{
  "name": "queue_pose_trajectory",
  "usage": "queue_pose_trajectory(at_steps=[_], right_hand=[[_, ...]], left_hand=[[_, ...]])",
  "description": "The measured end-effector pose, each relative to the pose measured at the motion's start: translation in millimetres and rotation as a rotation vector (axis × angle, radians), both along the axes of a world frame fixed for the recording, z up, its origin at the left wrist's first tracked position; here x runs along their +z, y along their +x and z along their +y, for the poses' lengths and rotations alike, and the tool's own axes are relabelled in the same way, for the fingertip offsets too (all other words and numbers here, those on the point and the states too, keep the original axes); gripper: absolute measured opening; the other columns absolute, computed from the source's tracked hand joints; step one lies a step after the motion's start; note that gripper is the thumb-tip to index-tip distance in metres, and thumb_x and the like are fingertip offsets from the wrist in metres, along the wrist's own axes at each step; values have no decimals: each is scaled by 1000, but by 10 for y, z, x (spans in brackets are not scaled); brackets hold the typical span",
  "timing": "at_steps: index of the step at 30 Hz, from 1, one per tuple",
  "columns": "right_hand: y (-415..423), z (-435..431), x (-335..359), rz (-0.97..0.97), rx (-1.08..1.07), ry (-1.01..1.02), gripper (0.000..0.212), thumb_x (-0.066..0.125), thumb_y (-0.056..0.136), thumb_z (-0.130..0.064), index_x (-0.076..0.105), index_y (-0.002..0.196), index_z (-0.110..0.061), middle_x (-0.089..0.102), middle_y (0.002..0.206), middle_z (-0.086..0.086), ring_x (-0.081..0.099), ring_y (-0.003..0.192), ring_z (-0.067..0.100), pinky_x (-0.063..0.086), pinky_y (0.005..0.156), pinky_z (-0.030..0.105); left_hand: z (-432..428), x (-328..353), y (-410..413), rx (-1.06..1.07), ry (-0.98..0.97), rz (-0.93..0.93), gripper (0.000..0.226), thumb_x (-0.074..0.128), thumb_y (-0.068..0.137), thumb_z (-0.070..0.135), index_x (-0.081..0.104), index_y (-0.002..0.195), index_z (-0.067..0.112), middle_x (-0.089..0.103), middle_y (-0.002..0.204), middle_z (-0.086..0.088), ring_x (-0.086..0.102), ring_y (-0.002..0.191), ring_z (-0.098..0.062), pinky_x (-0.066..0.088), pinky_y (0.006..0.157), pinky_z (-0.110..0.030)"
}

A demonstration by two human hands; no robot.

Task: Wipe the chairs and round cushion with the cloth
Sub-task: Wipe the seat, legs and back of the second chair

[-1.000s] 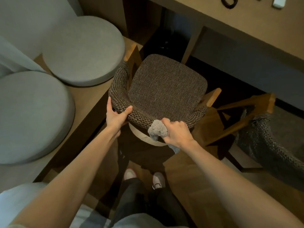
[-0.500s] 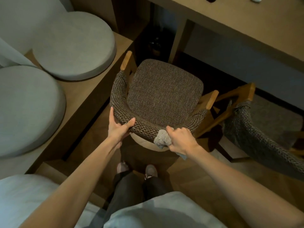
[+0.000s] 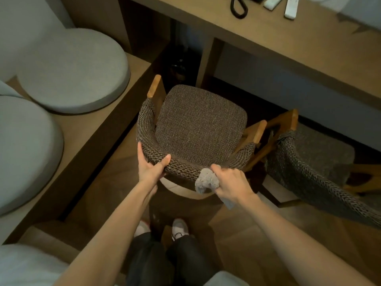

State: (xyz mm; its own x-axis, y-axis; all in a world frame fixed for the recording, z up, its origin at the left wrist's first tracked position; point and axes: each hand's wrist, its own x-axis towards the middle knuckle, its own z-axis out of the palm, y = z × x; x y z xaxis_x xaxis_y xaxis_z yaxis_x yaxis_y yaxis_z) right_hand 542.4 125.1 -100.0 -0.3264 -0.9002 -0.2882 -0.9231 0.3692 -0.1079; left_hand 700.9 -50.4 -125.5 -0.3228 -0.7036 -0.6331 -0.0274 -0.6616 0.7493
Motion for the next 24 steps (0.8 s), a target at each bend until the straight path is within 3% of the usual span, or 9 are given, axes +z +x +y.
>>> queue_pose_trajectory(at_steps=[4,7,9,11,14,17,19,22,24], right_hand=[[21,-100,122,-103,-228,-26,43,68,79,-47,43,108,-27,65,99,2,64,91,30,51,73,39],[78,-96,257,-162,-324,-40,44,70,78,-43,47,113,-32,67,99,0,64,94,27,51,75,38],[125,-84,400,-205,-349,-96,45,70,79,-45,48,117,-36,68,100,-5,66,94,21,53,77,38],[189,-114,554,-313,-400,-202,51,72,76,-48,46,120,-40,68,102,-10,66,95,15,56,77,40],[348,-264,756,-467,-412,-324,61,78,69,-50,42,117,-47,65,104,-18,63,97,5,55,77,32],[591,-520,884,-638,-342,-339,69,82,66,-44,37,119,-49,60,106,-28,58,98,-10,45,76,8],[749,-760,930,-780,-312,-336,72,81,72,-28,34,124,-42,55,112,-26,55,103,-11,45,79,8],[961,-1161,975,-984,-318,-345,72,72,79,-7,25,128,-32,45,122,-14,54,108,-2,52,85,20],[1056,-1404,997,-1102,-327,-358,73,68,82,-5,20,130,-32,42,125,-10,55,108,-4,51,81,16]], left_hand=[[-37,75,-157,3,-3,40,105,72,81,3,4,149,44,24,156,-5,37,136,-26,50,91,-48],[22,169,-165,-57,-2,6,101,67,87,9,-4,149,44,19,158,-4,31,139,-27,41,103,-56],[58,257,-69,-111,48,-16,92,60,92,11,-5,149,42,23,157,-6,36,137,-27,40,105,-53],[80,355,107,-192,13,-79,77,53,96,11,6,151,35,35,152,-9,48,127,-24,45,102,-45],[54,564,430,-436,-240,-146,64,55,94,5,27,148,25,35,151,-7,40,134,-21,39,106,-36],[-128,835,727,-788,-457,-111,82,65,83,-2,25,148,28,25,155,1,20,143,-16,21,112,-30],[-321,1004,890,-971,-539,-136,90,72,78,2,22,149,30,23,153,7,18,141,-10,17,113,-30],[-622,1154,1067,-1037,-644,-225,62,72,84,18,41,138,21,37,144,4,34,130,-10,27,113,-33],[-816,1197,1114,-911,-637,-285,30,58,94,22,53,122,13,53,127,-6,51,113,-14,44,97,-30]])
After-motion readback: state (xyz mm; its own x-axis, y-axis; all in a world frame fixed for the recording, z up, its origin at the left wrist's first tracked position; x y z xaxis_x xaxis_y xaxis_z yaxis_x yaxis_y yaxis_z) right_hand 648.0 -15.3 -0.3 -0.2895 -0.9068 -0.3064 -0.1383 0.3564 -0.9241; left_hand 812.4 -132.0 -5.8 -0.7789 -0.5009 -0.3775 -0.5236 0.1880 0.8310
